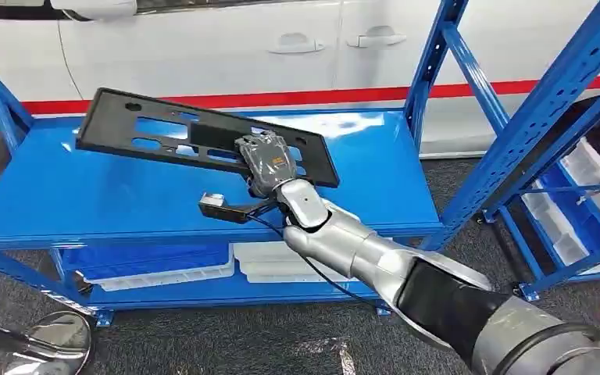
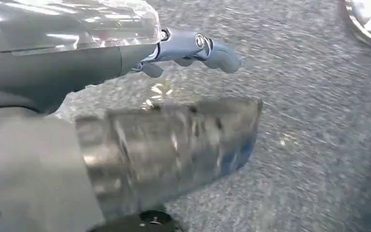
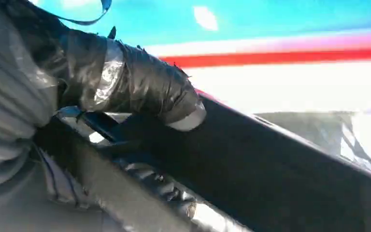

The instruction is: Take the parts from the cabinet and place them on the table.

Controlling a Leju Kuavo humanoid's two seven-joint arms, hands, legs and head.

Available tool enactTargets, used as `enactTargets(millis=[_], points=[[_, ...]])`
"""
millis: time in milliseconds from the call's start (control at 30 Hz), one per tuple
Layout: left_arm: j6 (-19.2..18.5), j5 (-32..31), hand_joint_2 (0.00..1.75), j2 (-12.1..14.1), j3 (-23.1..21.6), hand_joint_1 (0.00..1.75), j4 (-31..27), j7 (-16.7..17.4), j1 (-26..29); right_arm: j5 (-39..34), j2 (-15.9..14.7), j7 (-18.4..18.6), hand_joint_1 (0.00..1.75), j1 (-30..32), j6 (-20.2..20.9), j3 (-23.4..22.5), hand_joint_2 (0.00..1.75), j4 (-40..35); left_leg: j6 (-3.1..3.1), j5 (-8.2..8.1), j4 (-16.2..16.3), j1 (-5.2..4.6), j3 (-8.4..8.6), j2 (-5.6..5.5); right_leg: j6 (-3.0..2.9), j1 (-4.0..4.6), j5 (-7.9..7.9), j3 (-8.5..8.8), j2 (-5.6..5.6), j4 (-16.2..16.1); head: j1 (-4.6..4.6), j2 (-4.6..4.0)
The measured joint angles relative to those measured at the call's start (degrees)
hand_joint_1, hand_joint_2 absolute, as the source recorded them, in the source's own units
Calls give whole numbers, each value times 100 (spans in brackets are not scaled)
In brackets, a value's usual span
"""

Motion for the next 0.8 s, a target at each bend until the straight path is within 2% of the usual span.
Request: enactTargets(millis=[100,133,167,200,267,300,333,367,433,467,500,533,600,633,667,700,733,767,800], points=[[70,114,175,-26,15,0,0,138,5,174,-173,-70,175,338,-160,-175,175,-1206,-67,-564,1279,33,-573,0,-41,13,-22,12,-14,2,0,0],[81,157,175,-37,20,0,0,186,5,146,-212,-125,175,439,-241,-221,175,-1516,-79,-580,1507,36,-692,0,-45,13,-27,21,-15,4,0,0],[87,175,175,-46,24,0,0,225,6,93,-268,-160,175,553,-288,-260,175,-1890,-82,-432,1429,40,-669,1,-45,10,-37,40,-13,4,0,0],[92,192,175,-46,26,0,0,240,12,65,-306,-181,175,627,-301,-292,175,-2135,-79,-216,1135,42,-539,2,-43,8,-46,54,-5,5,0,0],[107,218,175,-46,28,0,0,251,15,7,-371,-213,175,732,-306,-369,175,-2607,-40,290,200,42,-105,1,-24,3,-65,94,22,6,0,0],[129,245,175,-46,33,0,0,249,9,-205,-411,-320,175,770,-310,-420,175,-2878,-1,281,-152,33,86,-3,-2,12,-74,93,30,1,2,0],[157,273,175,-48,42,0,0,249,3,-437,-448,-409,175,787,-315,-448,175,-3063,5,280,-254,-10,125,-6,32,31,-68,69,37,17,0,0],[175,284,175,-59,55,0,0,271,-5,-754,-494,-580,175,847,-326,-465,175,-3284,29,266,-254,-13,113,-7,80,23,-31,49,37,13,0,0],[181,330,175,-72,63,0,0,306,-8,-1484,-537,-945,175,1003,-356,-478,175,-3700,66,292,-267,-23,105,-19,133,11,-2,64,33,-21,2,0],[170,354,175,-90,63,0,0,313,6,-1846,-550,-1149,175,1073,-378,-483,175,-3923,139,347,-371,38,135,0,167,25,-55,43,29,2,2,0],[151,358,175,-92,63,0,0,313,7,-2067,-575,-1275,175,1129,-402,-489,175,-4102,176,385,-399,20,129,19,181,15,-222,-8,21,132,7,0],[146,360,175,-94,65,0,0,313,3,-2177,-603,-1333,175,1157,-411,-496,175,-4273,221,405,-402,18,108,25,187,17,-498,-126,17,464,16,0],[140,360,175,-122,66,0,0,313,-9,-2225,-623,-1366,175,1228,-413,-498,175,-4527,258,432,-388,-5,53,29,215,11,-975,-437,16,1372,17,0],[140,361,175,-131,68,0,0,312,-11,-2247,-644,-1373,175,1273,-413,-498,175,-4634,267,449,-375,-12,19,30,229,8,-1074,-525,15,1673,20,0],[140,360,175,-135,70,0,0,313,-9,-2267,-662,-1377,175,1310,-413,-498,175,-4726,261,465,-354,-12,-19,29,238,5,-1038,-492,14,1711,18,0],[140,356,175,-138,70,0,0,324,-8,-2388,-675,-1463,175,1328,-411,-498,175,-4805,256,478,-326,-12,-55,29,241,1,-896,-339,12,1501,20,0],[140,345,175,-140,70,0,0,354,-7,-2640,-686,-1636,175,1341,-400,-500,175,-4898,243,488,-294,-11,-96,27,239,-9,-695,-66,7,1067,18,0],[140,343,175,-151,70,0,0,389,-9,-2939,-708,-1846,175,1369,-380,-502,175,-5006,227,498,-256,-10,-133,21,237,-19,-518,275,-1,523,20,0],[140,343,175,-153,70,0,0,418,-16,-3259,-723,-2042,175,1413,-334,-509,175,-5131,208,508,-211,-13,-168,12,222,-29,-555,532,2,70,18,0]])
